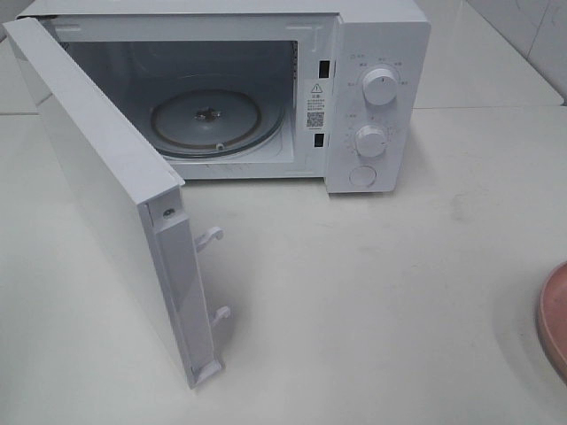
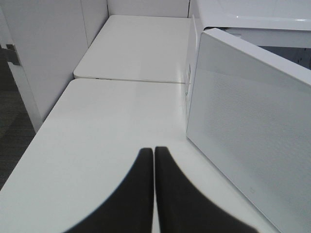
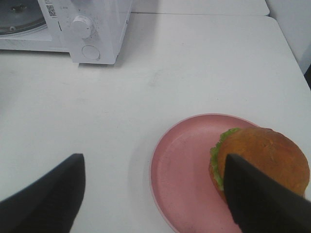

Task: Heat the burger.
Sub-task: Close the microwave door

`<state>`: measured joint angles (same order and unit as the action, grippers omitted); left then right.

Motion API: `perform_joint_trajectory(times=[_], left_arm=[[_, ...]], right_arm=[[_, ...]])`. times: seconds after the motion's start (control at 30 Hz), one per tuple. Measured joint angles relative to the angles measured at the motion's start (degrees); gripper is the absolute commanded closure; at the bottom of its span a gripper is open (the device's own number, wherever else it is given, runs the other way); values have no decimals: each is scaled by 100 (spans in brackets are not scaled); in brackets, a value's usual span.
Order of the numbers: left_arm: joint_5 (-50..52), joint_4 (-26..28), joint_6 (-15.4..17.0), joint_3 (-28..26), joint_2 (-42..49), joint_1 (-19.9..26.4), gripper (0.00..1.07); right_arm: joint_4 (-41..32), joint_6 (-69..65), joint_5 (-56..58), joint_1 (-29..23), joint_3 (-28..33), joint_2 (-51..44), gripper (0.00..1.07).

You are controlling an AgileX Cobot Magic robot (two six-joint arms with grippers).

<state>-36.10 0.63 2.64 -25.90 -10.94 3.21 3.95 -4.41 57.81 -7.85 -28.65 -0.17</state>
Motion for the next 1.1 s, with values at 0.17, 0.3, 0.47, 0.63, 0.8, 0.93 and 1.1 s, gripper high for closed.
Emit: perform_joint_trajectory(times=[0.17, 0.3, 0.47, 0.63, 0.8, 0.93, 1.1], left_arm=[[1295, 0, 0, 378, -647, 0, 107], [2217, 0, -6, 693, -1083, 0, 107], [4217, 0, -6, 1318, -1942, 0, 107], [5288, -132, -6, 1564, -2739, 0, 107], [5884, -688, 201, 1581, -3621, 0, 107], [6194, -1031, 607, 1581, -4097, 0, 107], [7162, -1896, 1192, 1581, -4910, 0, 107]], right_arm=[[0, 0, 0, 0, 0, 0, 31], [0, 0, 0, 0, 0, 0, 31], [0, 0, 0, 0, 0, 0, 31], [0, 0, 0, 0, 0, 0, 31], [0, 0, 0, 0, 0, 0, 31], [0, 0, 0, 0, 0, 0, 31], [0, 0, 0, 0, 0, 0, 31]])
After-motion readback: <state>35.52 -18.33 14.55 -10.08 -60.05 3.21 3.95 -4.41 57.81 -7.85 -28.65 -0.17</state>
